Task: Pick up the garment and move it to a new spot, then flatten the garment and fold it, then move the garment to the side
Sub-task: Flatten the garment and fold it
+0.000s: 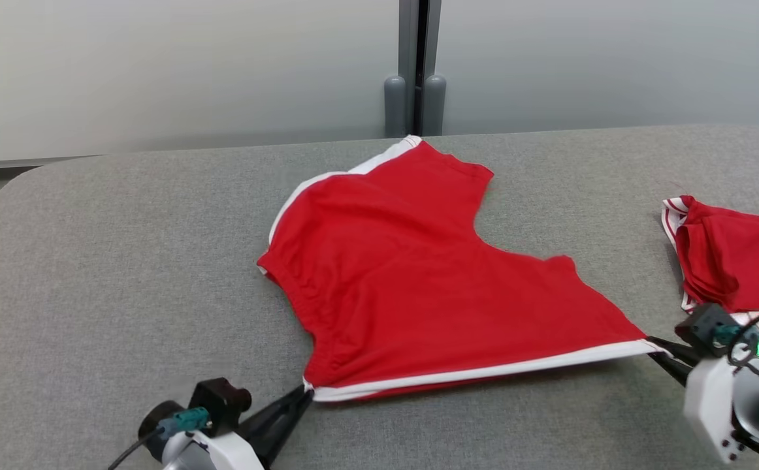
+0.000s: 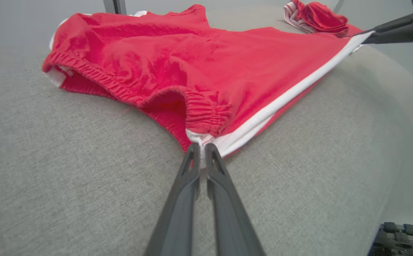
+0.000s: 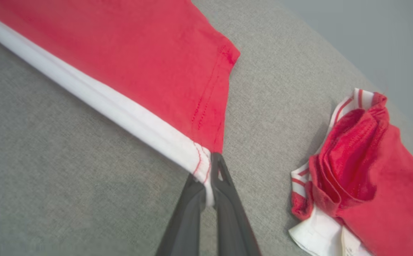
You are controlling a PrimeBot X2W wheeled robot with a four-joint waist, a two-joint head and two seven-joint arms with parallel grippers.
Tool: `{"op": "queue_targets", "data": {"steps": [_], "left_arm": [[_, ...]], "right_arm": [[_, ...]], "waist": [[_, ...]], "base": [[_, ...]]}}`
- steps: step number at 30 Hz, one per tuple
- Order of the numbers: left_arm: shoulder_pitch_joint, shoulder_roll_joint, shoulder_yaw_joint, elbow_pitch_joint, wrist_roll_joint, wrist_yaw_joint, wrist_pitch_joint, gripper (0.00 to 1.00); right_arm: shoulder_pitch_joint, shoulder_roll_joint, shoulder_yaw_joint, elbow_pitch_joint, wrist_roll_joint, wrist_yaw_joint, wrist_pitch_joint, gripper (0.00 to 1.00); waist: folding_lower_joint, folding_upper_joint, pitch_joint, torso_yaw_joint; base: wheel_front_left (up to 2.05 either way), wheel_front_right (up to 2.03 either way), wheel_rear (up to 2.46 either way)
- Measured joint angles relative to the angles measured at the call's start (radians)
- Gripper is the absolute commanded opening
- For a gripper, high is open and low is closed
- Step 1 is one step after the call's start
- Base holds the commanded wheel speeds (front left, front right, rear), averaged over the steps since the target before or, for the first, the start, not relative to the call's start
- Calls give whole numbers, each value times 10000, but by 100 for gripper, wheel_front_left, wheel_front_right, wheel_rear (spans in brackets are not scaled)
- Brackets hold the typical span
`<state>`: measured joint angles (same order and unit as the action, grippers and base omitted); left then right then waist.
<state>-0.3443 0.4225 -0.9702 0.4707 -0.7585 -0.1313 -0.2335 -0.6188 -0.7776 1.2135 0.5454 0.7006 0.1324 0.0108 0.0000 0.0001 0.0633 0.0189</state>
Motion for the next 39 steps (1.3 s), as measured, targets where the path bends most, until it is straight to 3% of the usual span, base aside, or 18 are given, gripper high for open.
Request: {"op": "queue_targets", "data": {"steps": [10, 20, 28, 35, 39], "left_arm": [[751, 761, -347, -1747, -291, 113, 957, 0], [1479, 1584, -759, -3708, -794, 245, 2171, 0], [951, 1547, -144, -4360, -786, 729, 1908, 0], [-142, 1206, 199, -4439, -637, 719, 1887, 0], [-612, 690, 428, -4276, -759, 734, 1810, 0]], "right_arm": [[403, -2042, 236, -2658, 533, 2, 1007, 0], [1274, -3312, -318, -4395, 715, 2, 1661, 0], [918, -3499, -1655, -4928, 370, 0, 2324, 0], [-528, -3446, -2314, -5193, -295, -2, 3235, 0], [-1684, -3289, -2234, -5191, -583, -2, 3708, 0]], "waist": [[0, 0, 32, 1], [0, 0, -148, 320], [0, 0, -50, 904], [0, 0, 568, 1429], [0, -1, 1107, 1761]], "base": [[0, 0, 0], [0, 0, 0], [0, 0, 0], [0, 0, 0], [0, 0, 0]]}}
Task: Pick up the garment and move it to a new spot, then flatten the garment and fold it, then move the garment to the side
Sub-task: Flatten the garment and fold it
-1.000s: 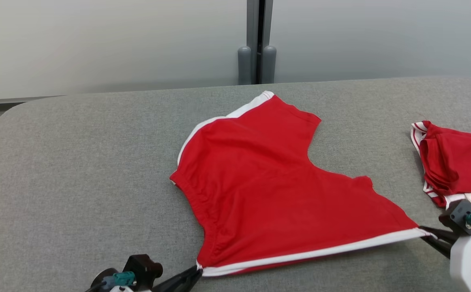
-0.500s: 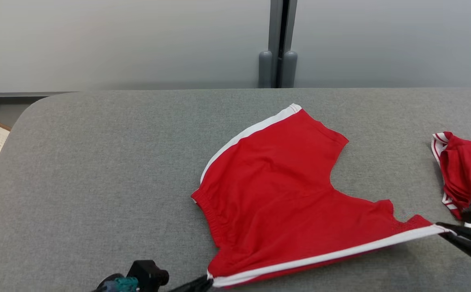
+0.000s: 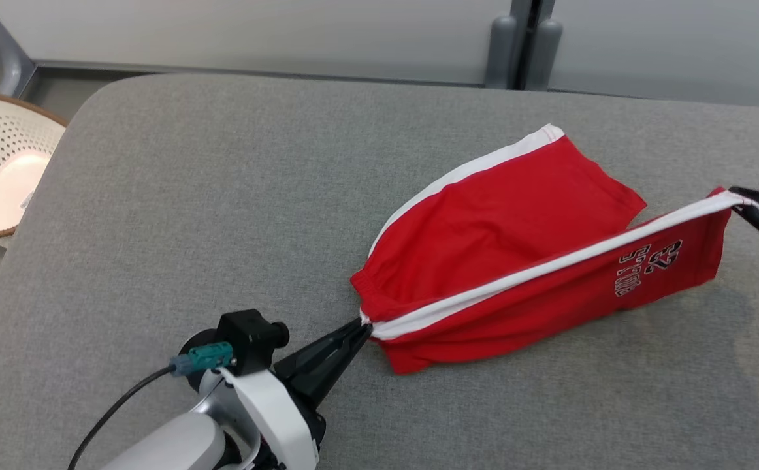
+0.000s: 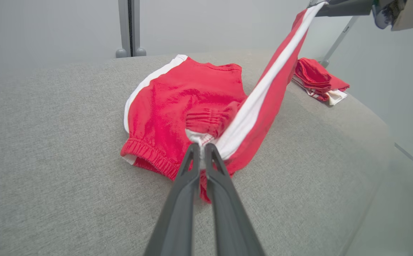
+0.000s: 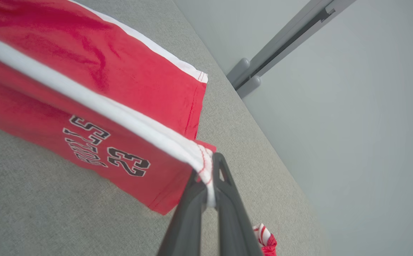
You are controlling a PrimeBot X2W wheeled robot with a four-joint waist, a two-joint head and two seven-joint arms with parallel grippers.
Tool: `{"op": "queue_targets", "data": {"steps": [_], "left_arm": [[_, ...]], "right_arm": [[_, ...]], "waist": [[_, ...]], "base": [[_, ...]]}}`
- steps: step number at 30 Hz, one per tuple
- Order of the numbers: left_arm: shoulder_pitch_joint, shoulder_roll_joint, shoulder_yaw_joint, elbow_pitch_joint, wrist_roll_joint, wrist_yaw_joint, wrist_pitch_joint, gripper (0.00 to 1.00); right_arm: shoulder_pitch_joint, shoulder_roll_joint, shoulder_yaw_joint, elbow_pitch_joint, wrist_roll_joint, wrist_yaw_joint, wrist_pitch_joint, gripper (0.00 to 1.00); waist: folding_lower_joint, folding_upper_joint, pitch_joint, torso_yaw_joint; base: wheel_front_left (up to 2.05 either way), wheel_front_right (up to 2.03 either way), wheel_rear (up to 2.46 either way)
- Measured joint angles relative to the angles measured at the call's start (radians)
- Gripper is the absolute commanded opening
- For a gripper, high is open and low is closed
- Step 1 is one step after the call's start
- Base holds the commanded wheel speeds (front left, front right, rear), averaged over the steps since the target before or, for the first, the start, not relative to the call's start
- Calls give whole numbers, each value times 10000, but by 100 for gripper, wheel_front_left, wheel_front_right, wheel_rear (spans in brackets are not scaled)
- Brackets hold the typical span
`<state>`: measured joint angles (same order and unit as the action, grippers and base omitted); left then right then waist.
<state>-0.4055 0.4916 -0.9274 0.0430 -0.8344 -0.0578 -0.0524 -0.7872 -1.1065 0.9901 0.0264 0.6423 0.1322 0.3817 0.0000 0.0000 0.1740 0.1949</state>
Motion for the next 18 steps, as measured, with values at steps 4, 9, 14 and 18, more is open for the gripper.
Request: {"op": "queue_targets", "data": {"steps": [4, 9, 14, 18], "left_arm": [[-611, -397, 123, 378, -123, -84, 0, 0], [-1252, -938, 263, 1080, -345, -337, -111, 0], [-1999, -1434, 349, 1908, -384, -468, -318, 0], [-2480, -1904, 341, 2422, -385, -546, -493, 0]], "right_arm": [[-1278, 121, 393, 209, -146, 0, 529, 0], [-2739, 579, 880, 1053, -150, 0, 782, 0], [-3753, 1001, 1557, 2042, -96, 0, 924, 0], [-4496, 1181, 2069, 2646, -92, 0, 936, 0]], "waist": [[0, 1, 580, 377], [1, 0, 1244, 855], [0, 0, 1847, 1236], [1, 0, 2268, 1484]], "base": [[0, 0, 0], [0, 0, 0], [0, 0, 0], [0, 0, 0]]}}
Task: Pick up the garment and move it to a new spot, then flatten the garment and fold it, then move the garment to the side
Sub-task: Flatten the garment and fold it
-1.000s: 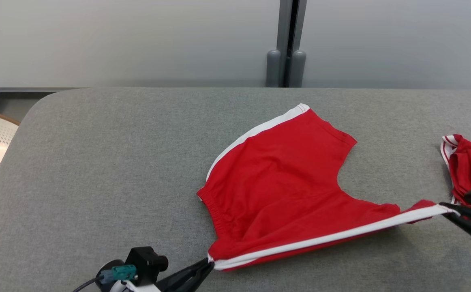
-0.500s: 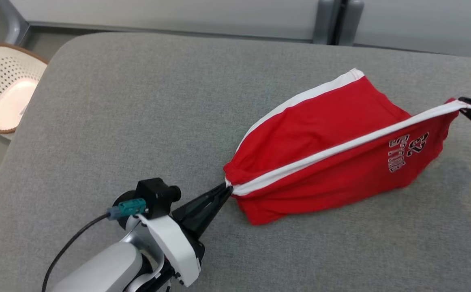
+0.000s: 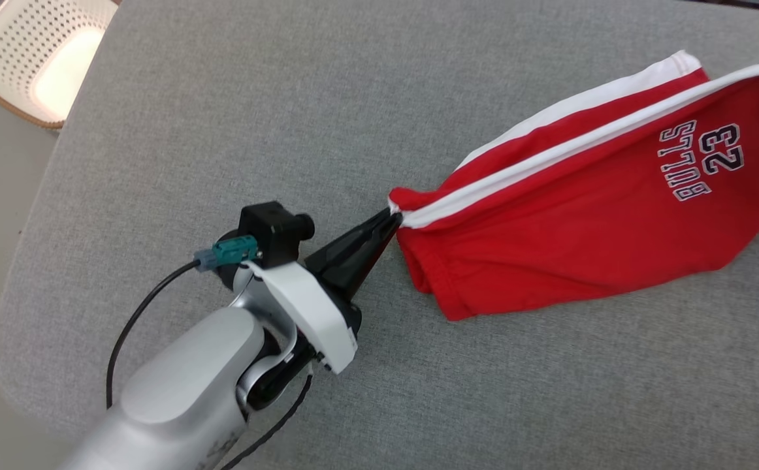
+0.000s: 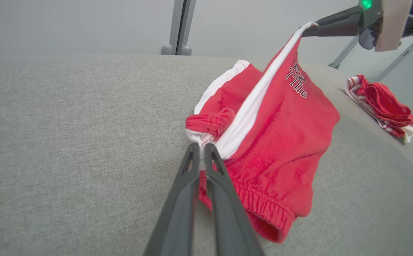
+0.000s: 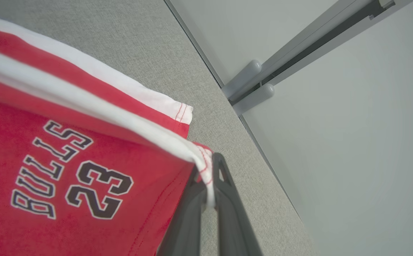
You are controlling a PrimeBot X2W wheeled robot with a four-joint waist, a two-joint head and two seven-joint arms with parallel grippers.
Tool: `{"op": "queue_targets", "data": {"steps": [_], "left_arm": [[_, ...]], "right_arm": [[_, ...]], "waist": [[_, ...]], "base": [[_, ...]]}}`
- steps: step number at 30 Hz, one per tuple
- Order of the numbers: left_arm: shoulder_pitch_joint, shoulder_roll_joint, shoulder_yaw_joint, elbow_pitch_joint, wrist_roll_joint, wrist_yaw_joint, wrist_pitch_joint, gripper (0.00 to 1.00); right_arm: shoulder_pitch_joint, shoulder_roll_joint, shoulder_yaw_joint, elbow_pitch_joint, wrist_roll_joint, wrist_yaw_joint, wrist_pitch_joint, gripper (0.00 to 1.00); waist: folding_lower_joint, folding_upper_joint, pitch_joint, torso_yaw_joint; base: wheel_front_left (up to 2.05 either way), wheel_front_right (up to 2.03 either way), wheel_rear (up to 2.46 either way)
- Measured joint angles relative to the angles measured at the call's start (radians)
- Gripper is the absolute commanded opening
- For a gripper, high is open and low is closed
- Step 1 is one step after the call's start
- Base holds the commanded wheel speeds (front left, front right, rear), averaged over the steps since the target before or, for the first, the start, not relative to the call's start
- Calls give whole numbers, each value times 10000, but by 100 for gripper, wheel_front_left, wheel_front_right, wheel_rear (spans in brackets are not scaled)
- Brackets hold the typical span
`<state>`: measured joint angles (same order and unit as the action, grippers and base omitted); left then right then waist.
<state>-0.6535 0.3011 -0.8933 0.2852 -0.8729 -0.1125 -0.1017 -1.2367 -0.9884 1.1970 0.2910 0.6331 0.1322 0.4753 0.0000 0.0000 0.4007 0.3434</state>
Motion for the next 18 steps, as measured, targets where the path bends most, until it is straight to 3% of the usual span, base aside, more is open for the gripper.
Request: {"op": "queue_targets", "data": {"steps": [14, 15, 16, 17, 18], "left_arm": [[-1159, -851, -288, 1586, -180, -144, -629, 2], [-1195, -890, -347, 1691, -180, -169, -677, 37], [-1245, -915, -393, 1791, -178, -171, -754, 63], [-1306, -922, -416, 1894, -178, -171, -817, 93], [-1351, -941, -433, 2000, -178, -173, -871, 100]], "right_arm": [[-1367, 558, 721, 1440, 198, 0, -180, 0], [-1394, 585, 725, 1484, 288, 0, -257, 28], [-1415, 612, 740, 1551, 368, 0, -301, 100], [-1423, 637, 750, 1613, 359, -2, -362, 100], [-1423, 662, 771, 1697, 359, 0, -416, 100]], "waist": [[0, 0, 989, 431], [-1, 0, 1011, 457], [0, 0, 1027, 480], [0, 0, 1034, 498], [-1, 0, 1022, 508]], "base": [[0, 0, 0], [0, 0, 0], [0, 0, 0], [0, 0, 0], [0, 0, 0]]}}
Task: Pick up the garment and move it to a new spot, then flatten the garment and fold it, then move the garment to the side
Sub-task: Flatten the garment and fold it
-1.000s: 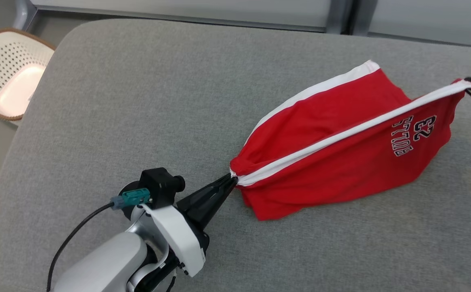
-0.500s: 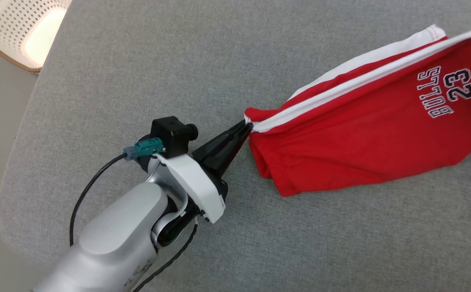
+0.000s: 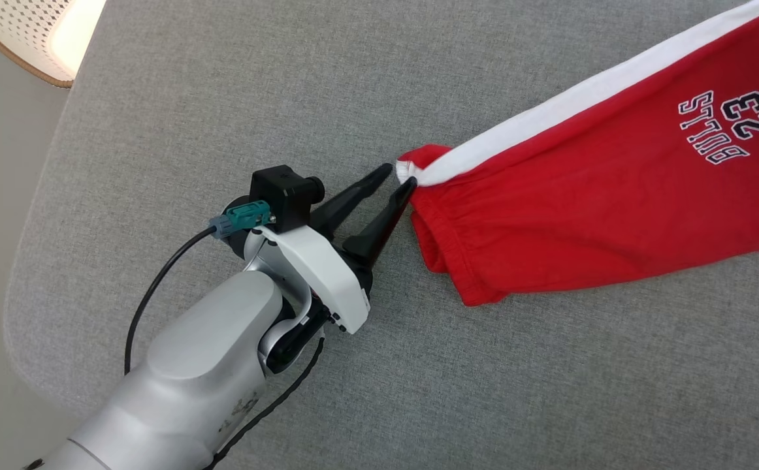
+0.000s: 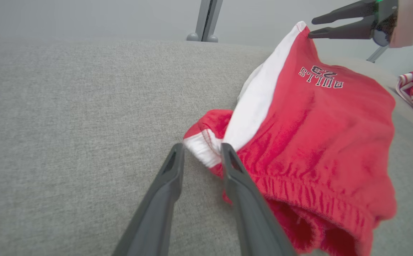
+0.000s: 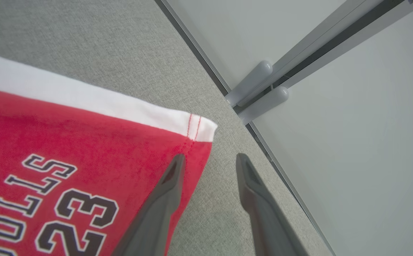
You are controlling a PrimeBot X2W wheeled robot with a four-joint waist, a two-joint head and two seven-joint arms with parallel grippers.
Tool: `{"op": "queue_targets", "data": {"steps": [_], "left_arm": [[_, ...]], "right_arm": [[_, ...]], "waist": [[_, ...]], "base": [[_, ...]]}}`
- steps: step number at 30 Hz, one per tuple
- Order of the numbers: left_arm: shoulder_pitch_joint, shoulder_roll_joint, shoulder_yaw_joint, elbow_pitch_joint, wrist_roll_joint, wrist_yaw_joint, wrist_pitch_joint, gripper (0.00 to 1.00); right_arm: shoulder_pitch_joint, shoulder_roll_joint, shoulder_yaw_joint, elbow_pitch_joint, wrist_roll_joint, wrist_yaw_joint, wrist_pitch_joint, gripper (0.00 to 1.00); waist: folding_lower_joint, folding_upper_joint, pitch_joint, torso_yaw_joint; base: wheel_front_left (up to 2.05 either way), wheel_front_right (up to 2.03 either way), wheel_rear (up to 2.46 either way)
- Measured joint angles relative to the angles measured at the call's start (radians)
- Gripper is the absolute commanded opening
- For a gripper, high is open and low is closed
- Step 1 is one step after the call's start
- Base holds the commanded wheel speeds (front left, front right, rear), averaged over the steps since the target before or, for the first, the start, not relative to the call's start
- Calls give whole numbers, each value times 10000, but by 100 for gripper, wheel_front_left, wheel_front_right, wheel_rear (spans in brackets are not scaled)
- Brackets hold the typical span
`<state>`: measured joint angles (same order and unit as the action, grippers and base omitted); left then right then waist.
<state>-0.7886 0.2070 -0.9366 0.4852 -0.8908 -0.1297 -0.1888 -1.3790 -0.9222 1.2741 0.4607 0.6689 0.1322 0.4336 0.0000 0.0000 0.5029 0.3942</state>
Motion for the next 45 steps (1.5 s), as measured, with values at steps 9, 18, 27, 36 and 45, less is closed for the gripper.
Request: {"op": "queue_targets", "data": {"steps": [9, 18, 27, 36, 45], "left_arm": [[37, 46, 211, 878, 2, 0, -539, 100], [698, 675, 2127, 92, 1267, 986, -744, 100], [3051, 579, 4930, -1400, 2871, 1302, -754, 100], [4838, -274, 6757, -2115, 4080, 771, -754, 100], [6086, -1120, 7741, -2314, 5208, 236, -754, 100]], "right_arm": [[506, 502, -98, 1143, 178, -2, -1611, 100], [2465, 2107, -2025, 2646, 1116, -4, -4986, 100], [4452, 3544, -4750, 3258, 6, -4, -6932, 100], [8555, 5200, -9325, 556, -2917, -4, -6949, 100], [11935, 7010, -11438, -1709, -5158, -4, -6949, 100]], "waist": [[0, 0, -573, -213], [1, 0, -1698, -866], [0, 0, -2778, -1747], [1, 1, -3653, -2602], [0, 0, -4087, -3009]], "base": [[0, 0, 0], [0, 0, 0], [0, 0, 0], [0, 0, 0], [0, 0, 0]]}}
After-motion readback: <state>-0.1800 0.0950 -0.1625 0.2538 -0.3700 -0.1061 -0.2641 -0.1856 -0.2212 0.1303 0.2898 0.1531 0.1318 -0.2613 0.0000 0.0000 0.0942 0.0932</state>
